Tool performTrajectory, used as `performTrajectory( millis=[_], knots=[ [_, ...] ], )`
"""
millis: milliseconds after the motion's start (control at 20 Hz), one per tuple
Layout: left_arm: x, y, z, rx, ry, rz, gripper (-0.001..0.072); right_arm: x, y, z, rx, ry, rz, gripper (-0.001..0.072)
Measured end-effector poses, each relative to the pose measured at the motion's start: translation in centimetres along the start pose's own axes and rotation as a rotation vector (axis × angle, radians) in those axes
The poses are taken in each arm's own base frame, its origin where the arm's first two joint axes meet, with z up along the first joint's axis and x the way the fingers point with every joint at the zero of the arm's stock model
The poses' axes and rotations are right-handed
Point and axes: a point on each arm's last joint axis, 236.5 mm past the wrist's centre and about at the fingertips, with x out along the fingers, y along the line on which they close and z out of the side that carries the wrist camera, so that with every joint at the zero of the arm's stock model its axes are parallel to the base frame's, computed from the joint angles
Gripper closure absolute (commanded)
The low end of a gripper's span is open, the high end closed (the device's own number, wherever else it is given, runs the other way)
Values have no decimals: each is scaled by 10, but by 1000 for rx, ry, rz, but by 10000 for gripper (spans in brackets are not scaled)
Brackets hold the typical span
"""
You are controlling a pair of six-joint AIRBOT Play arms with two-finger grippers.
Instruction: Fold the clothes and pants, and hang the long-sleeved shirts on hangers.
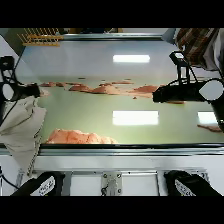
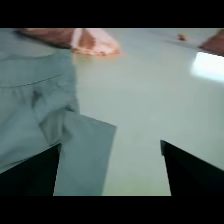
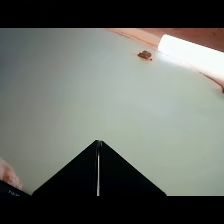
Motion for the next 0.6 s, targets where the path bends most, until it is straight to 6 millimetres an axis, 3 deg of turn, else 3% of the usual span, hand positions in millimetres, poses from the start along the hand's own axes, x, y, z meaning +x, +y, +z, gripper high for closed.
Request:
performTrajectory(
  millis=[100,200,350,550,600],
  knots=[
    [34,39,-14,-46,61,64,14,0,0,0,0,0,0,698],
    [68,60,-29,-69,116,94,14,0,0,0,0,0,0,697],
    [114,70,-54,-78,185,103,14,0,0,0,0,0,0,697],
    [154,71,-80,-65,247,99,19,0,0,0,0,0,0,698],
    [160,71,-83,-63,252,99,214,0,0,0,0,0,0,697]
  ],
)
